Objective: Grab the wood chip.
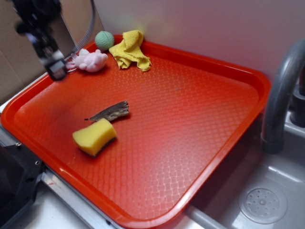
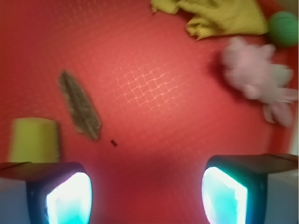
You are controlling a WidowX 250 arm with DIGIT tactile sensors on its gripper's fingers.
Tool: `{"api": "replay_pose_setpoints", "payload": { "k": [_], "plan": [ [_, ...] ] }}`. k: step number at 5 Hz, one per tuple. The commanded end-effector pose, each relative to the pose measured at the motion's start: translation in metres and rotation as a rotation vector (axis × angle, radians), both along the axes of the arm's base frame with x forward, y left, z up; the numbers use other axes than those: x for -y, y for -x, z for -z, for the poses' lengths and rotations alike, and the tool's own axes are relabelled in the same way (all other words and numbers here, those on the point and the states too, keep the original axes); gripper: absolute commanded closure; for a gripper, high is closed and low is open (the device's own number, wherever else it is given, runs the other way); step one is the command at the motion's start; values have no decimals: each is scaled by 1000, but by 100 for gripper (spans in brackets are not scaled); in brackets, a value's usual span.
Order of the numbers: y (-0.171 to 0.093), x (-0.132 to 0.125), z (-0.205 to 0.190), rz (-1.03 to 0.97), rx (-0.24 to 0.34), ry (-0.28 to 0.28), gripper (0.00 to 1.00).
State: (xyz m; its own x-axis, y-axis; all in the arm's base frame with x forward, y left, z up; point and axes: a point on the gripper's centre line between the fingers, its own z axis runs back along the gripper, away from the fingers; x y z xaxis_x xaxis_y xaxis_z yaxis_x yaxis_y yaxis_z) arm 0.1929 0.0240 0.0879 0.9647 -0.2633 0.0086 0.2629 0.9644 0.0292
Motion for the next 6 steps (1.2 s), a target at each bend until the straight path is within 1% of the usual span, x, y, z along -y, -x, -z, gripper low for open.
{"api": "replay_pose_setpoints", "payload": {
  "k": [1,2,3,4,5,6],
  "plan": [
    [-17,34,51,64,-10,8,0],
    [-23,30,54,85,-28,26,0],
    [-25,35,67,100,-47,52,0],
    [-16,60,60,176,-44,88,0],
    [-20,65,69,200,-32,72,0],
    [-25,57,86,183,-64,60,0]
  ]
}}
